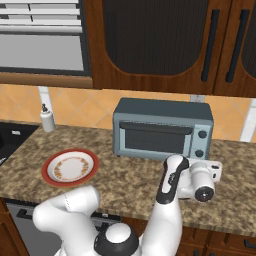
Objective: Pick up the kebab skewer and baguette bread, and place them inside the toaster oven. Close the toaster oven door and start by setting the timer.
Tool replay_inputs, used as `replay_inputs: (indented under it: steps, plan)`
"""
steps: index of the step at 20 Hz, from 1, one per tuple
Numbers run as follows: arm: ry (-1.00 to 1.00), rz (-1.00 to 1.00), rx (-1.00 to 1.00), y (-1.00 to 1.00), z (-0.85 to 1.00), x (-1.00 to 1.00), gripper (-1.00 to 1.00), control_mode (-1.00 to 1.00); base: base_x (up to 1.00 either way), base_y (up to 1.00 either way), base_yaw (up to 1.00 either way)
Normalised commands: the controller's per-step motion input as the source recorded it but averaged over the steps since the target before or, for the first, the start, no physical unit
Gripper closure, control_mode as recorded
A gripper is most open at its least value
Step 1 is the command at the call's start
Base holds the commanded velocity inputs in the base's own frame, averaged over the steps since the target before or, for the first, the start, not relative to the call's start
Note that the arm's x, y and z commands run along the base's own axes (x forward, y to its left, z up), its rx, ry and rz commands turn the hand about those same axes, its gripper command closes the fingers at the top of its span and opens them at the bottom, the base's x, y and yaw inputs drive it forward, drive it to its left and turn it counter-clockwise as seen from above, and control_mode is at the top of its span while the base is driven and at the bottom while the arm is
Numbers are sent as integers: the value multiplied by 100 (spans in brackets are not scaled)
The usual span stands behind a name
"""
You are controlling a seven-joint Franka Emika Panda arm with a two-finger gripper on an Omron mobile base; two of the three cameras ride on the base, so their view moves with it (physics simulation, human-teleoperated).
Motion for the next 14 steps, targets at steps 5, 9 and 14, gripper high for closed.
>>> replay_inputs:
  steps: [5,9,14]
  plan:
    - [0,0,3,-20,0,37,-100,-100,0,0,0]
    - [0,0,0,-6,0,13,-100,-100,0,0,0]
    - [0,0,0,0,-5,0,-100,-100,0,0,0]
